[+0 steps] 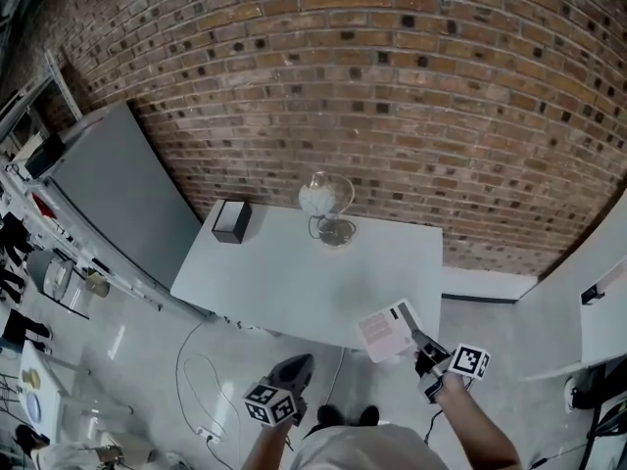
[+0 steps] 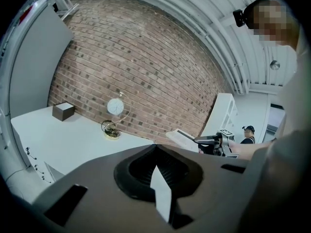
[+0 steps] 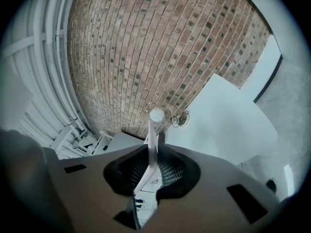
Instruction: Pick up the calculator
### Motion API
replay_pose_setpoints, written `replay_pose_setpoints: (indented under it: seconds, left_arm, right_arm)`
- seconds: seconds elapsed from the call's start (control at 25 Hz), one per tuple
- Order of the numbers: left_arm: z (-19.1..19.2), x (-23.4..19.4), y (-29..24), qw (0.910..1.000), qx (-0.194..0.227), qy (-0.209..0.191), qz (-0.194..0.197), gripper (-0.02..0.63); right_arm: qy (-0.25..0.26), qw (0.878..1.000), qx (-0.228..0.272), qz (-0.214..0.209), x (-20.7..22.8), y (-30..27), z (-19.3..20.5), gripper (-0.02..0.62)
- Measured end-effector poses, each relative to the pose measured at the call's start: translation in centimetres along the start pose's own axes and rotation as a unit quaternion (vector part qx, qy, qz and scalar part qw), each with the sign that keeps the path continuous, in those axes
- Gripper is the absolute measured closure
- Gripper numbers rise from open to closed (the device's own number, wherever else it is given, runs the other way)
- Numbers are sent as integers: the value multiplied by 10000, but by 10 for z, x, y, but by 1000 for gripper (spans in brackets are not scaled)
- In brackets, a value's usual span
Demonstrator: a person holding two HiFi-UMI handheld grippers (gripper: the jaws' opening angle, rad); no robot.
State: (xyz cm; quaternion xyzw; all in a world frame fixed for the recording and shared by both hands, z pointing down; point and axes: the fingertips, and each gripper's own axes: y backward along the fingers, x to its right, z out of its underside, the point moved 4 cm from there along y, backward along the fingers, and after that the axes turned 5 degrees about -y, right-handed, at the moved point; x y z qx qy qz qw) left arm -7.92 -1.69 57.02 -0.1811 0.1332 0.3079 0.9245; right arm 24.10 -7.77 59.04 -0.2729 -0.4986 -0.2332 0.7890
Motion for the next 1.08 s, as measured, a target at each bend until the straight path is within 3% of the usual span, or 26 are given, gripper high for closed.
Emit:
replay_pose_setpoints:
  seconds: [0.16,0.36,0.52,0.84,1.08]
  left_arm:
    - [-9,-8,3,9998,3,-59,173,592]
    - [-19,-17,10,9995,70,-113,296,592]
    - [-22,-24,15,9992,98,-127,353,592]
    - [-25,-31,28,9992,134,-117,369,592]
    - [-23,-36,29,9992,147,-137,358,592]
  right_arm:
    - [-156,9995,166,-239,-15,-5,11,526]
    - [-209,9993,278,-106,-23,-9,22,526]
    - [-244,9986,349,-321,-34,-15,29,526]
    - [-166,9992,343,88,-34,-9,42,526]
    - [-124,9993,329,136,-32,-12,46,526]
